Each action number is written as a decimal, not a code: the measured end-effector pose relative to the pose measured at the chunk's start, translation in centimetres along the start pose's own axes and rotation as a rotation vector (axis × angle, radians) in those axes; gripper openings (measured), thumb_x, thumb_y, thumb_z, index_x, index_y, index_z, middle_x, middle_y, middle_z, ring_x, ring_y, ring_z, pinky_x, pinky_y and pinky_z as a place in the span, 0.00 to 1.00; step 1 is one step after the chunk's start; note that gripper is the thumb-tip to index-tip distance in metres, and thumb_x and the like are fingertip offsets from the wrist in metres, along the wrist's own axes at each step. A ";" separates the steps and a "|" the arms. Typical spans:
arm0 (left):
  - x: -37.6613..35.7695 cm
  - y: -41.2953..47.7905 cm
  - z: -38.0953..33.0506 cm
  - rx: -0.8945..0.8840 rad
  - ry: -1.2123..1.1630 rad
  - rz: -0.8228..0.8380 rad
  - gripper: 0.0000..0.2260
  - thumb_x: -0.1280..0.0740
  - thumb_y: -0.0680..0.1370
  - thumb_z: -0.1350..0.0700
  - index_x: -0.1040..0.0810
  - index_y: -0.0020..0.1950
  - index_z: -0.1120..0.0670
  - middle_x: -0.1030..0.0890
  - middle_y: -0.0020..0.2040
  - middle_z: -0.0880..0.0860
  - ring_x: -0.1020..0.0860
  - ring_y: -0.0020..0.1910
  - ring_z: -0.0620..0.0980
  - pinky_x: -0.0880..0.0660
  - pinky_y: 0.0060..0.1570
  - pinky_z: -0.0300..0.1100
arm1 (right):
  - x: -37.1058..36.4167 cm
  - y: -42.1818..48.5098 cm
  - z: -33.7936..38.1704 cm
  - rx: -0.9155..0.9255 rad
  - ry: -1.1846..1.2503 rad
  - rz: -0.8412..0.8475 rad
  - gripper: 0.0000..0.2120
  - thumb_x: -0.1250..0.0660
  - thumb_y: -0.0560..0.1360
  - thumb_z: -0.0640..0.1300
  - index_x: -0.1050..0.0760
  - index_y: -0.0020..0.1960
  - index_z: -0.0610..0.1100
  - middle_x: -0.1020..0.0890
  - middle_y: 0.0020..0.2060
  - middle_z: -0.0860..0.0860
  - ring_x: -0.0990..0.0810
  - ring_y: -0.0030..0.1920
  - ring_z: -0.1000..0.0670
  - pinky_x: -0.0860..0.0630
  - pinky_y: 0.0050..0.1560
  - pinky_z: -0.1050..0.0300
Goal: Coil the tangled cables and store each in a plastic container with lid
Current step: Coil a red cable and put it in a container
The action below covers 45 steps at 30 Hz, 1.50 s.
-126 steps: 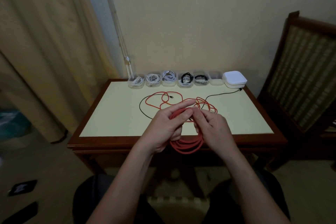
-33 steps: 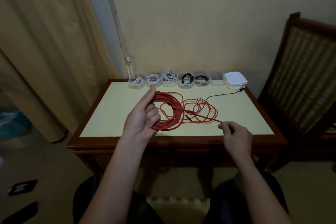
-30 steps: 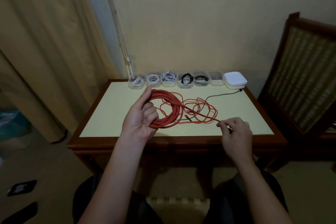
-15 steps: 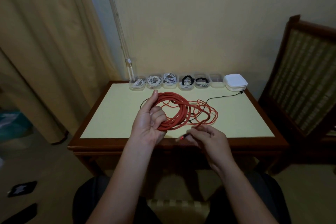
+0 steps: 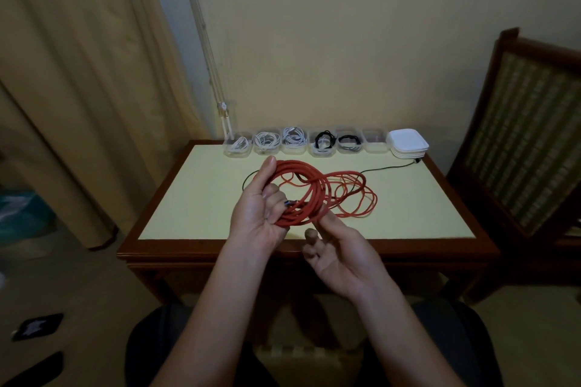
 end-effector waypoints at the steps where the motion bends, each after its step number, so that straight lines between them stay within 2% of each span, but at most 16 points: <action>1: 0.1 0.0 0.0 0.002 -0.004 0.000 0.10 0.27 0.69 0.56 0.28 0.38 0.52 0.40 0.22 0.45 0.44 0.14 0.42 0.48 0.12 0.32 | 0.0 0.1 0.0 0.001 0.009 -0.011 0.10 0.29 0.70 0.40 0.19 0.51 0.47 0.18 0.38 0.53 0.27 0.33 0.55 0.34 0.34 0.62; 7: 0.3 -0.2 1.0 0.064 -0.021 -0.002 0.11 0.28 0.71 0.55 0.28 0.34 0.54 0.40 0.19 0.46 0.44 0.12 0.43 0.45 0.12 0.31 | 0.1 1.2 -0.6 -0.024 0.056 -0.035 0.09 0.34 0.75 0.35 0.24 0.51 0.46 0.25 0.31 0.52 0.32 0.26 0.56 0.36 0.26 0.62; 10: 0.6 -0.2 1.1 0.041 0.032 -0.065 0.14 0.28 0.76 0.53 0.28 0.34 0.53 0.40 0.19 0.45 0.43 0.14 0.42 0.33 0.21 0.33 | -0.4 0.8 -0.8 0.033 0.004 0.078 0.11 0.38 0.78 0.34 0.23 0.56 0.46 0.22 0.39 0.50 0.32 0.29 0.56 0.34 0.28 0.62; 13: 0.7 0.0 1.0 -0.040 0.065 -0.091 0.12 0.27 0.76 0.54 0.27 0.35 0.51 0.42 0.21 0.45 0.44 0.15 0.42 0.41 0.18 0.33 | -1.0 0.5 -0.9 0.087 0.020 0.164 0.14 0.41 0.78 0.38 0.18 0.56 0.43 0.21 0.45 0.48 0.32 0.36 0.52 0.35 0.36 0.57; 15: 0.7 0.1 1.0 -0.136 0.087 -0.102 0.08 0.28 0.77 0.56 0.25 0.41 0.52 0.41 0.22 0.46 0.45 0.16 0.41 0.46 0.16 0.33 | -1.1 0.3 -0.8 0.072 0.102 0.185 0.18 0.43 0.76 0.43 0.18 0.56 0.40 0.21 0.43 0.47 0.32 0.37 0.50 0.36 0.39 0.54; 17: 0.8 0.0 1.1 -0.230 0.149 -0.117 0.03 0.28 0.77 0.57 0.20 0.48 0.54 0.40 0.23 0.47 0.45 0.17 0.41 0.46 0.16 0.33 | -1.2 0.1 -0.5 0.064 0.117 0.200 0.18 0.42 0.76 0.50 0.20 0.54 0.41 0.22 0.42 0.47 0.31 0.37 0.49 0.37 0.40 0.53; 19: 1.1 0.0 1.5 -0.275 0.245 -0.124 0.05 0.28 0.78 0.57 0.19 0.53 0.55 0.38 0.24 0.48 0.44 0.18 0.42 0.44 0.16 0.34 | -1.3 0.1 -0.3 0.059 0.014 0.161 0.15 0.37 0.78 0.56 0.22 0.48 0.44 0.23 0.39 0.49 0.29 0.37 0.50 0.36 0.39 0.53; 21: 1.4 0.1 1.9 -0.259 0.380 -0.094 0.07 0.29 0.78 0.56 0.19 0.56 0.56 0.37 0.26 0.48 0.42 0.19 0.42 0.42 0.18 0.35 | -0.5 0.5 -0.1 0.058 -0.154 0.032 0.13 0.32 0.78 0.55 0.23 0.46 0.46 0.24 0.35 0.50 0.29 0.32 0.52 0.36 0.36 0.55; 25: 2.3 0.2 1.6 -0.158 0.711 -0.009 0.09 0.33 0.81 0.56 0.22 0.58 0.59 0.26 0.29 0.51 0.28 0.24 0.47 0.29 0.24 0.37 | 1.6 0.7 1.3 -0.026 -0.361 -0.097 0.11 0.30 0.78 0.51 0.25 0.46 0.44 0.24 0.33 0.48 0.31 0.27 0.51 0.34 0.31 0.57; 28: 2.8 0.3 1.2 -0.033 0.875 0.037 0.09 0.36 0.82 0.58 0.25 0.61 0.59 0.21 0.32 0.55 0.22 0.27 0.52 0.25 0.29 0.41 | 3.2 1.0 2.1 -0.099 -0.582 -0.105 0.13 0.31 0.80 0.51 0.24 0.51 0.41 0.25 0.32 0.47 0.31 0.28 0.51 0.33 0.28 0.58; 30: 2.9 0.5 1.6 0.102 0.874 0.089 0.10 0.38 0.82 0.58 0.24 0.62 0.58 0.24 0.32 0.54 0.24 0.25 0.51 0.29 0.28 0.41 | 3.9 1.4 2.4 -0.122 -0.737 -0.069 0.14 0.31 0.80 0.52 0.25 0.52 0.40 0.26 0.32 0.48 0.30 0.30 0.50 0.32 0.27 0.57; 32: 2.8 0.3 2.3 0.206 0.828 0.136 0.09 0.38 0.82 0.55 0.22 0.57 0.58 0.30 0.30 0.51 0.32 0.22 0.47 0.32 0.23 0.38 | 4.1 1.6 2.6 -0.112 -0.856 -0.034 0.13 0.32 0.81 0.50 0.26 0.47 0.40 0.26 0.32 0.48 0.30 0.30 0.50 0.32 0.26 0.58; 35: 2.8 0.6 2.9 0.167 0.883 0.161 0.13 0.32 0.81 0.49 0.20 0.56 0.59 0.37 0.29 0.47 0.41 0.24 0.42 0.38 0.22 0.34 | 3.6 1.4 2.9 -0.021 -1.051 0.008 0.13 0.33 0.82 0.46 0.27 0.41 0.42 0.24 0.32 0.47 0.27 0.27 0.50 0.30 0.29 0.57; 38: 3.1 1.2 3.0 0.116 0.837 0.100 0.22 0.34 0.81 0.44 0.21 0.63 0.61 0.38 0.28 0.46 0.43 0.24 0.42 0.43 0.21 0.33 | 2.9 0.9 3.4 0.142 -1.254 -0.034 0.08 0.32 0.81 0.45 0.25 0.46 0.41 0.16 0.36 0.48 0.22 0.25 0.49 0.25 0.32 0.57; 40: 3.5 1.5 2.8 0.142 0.734 0.034 0.25 0.39 0.82 0.40 0.22 0.63 0.61 0.37 0.27 0.47 0.43 0.23 0.42 0.43 0.21 0.34 | 2.4 0.5 3.8 0.227 -1.382 -0.075 0.07 0.31 0.80 0.45 0.25 0.50 0.41 0.16 0.32 0.49 0.18 0.26 0.50 0.24 0.32 0.58; 45: 3.9 1.9 2.1 0.093 0.614 -0.033 0.17 0.40 0.85 0.52 0.22 0.65 0.61 0.38 0.27 0.47 0.44 0.20 0.41 0.46 0.20 0.34 | 1.9 -0.1 4.4 0.258 -1.495 -0.049 0.06 0.35 0.82 0.48 0.23 0.52 0.46 0.20 0.26 0.48 0.18 0.26 0.49 0.23 0.34 0.57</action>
Point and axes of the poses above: each hand's wrist, its own y-axis towards the middle knuckle, its own x-axis out of the back of the hand, z = x × y, the point moved 4 cm from there along y, towards the middle knuckle
